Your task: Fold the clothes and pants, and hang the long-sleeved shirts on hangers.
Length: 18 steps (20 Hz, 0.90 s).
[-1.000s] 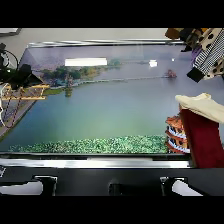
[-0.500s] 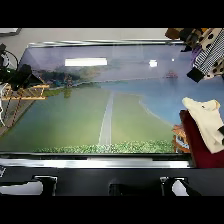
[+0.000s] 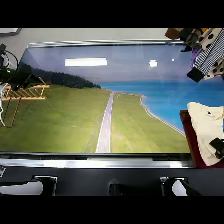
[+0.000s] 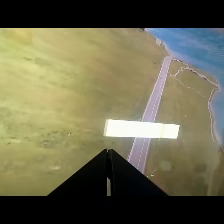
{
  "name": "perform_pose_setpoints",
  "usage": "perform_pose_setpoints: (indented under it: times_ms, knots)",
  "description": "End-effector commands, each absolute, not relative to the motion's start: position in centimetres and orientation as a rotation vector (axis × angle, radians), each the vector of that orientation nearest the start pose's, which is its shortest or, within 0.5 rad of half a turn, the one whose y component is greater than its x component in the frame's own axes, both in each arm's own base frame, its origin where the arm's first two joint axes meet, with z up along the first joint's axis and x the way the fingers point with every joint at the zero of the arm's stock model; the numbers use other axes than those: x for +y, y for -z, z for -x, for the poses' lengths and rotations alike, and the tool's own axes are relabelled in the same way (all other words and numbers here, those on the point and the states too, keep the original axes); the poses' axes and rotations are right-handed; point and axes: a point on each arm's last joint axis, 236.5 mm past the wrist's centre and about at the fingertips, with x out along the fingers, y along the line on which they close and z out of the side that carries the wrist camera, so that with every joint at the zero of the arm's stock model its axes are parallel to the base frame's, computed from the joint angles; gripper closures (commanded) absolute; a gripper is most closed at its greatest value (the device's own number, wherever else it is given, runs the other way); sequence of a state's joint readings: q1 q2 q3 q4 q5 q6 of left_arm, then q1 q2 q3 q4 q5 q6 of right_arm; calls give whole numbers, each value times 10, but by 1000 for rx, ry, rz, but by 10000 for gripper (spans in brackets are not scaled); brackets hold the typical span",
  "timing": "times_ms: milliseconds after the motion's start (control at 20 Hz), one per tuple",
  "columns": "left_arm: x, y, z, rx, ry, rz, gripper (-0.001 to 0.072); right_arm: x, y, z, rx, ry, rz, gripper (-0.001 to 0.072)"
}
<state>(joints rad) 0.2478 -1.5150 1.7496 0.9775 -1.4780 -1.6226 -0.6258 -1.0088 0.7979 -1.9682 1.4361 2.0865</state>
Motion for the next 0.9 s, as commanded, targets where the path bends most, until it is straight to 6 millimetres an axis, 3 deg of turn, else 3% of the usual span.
perform_pose_setpoints:
  times_ms: [0, 50, 150, 200, 300, 350, 450, 500, 600, 700, 850]
  knots:
    - [-20, -138, -456, 1144, 234, 601, 695, -205, 19, -120, 1500, 1163, -486, 683]
    - [-20, -138, -456, 1144, 234, 601, 695, -207, 18, -120, 1497, 1167, -475, 664]
    - [-20, -138, -456, 1144, 233, 600, 695, -211, 16, -117, 1502, 1181, -455, 362]
    - [-18, -137, -456, 1145, 227, 595, 695, -214, 14, -117, 1498, 1184, -442, 271]
    - [-10, -132, -455, 1154, 194, 568, 696, -222, 3, -142, 1416, 1122, -438, 289]
    - [-4, -129, -454, 1160, 170, 549, 696, -222, -8, -171, 1324, 1053, -479, 336]
    - [7, -123, -452, 1171, 124, 511, 696, -207, -50, -263, 1060, 769, -573, 424]
    - [14, -119, -451, 1177, 97, 488, 696, -191, -82, -309, 921, 621, -588, 453]
    - [28, -112, -447, 1200, 34, 420, 697, -141, -122, -367, 810, 407, -529, 472]
    - [40, -100, -435, 1258, -29, 293, 697, -70, -112, -394, 891, 228, -444, 551]
    - [35, -84, -416, 1277, -52, 210, 697, 55, -62, -395, 1111, -50, -284, 674]
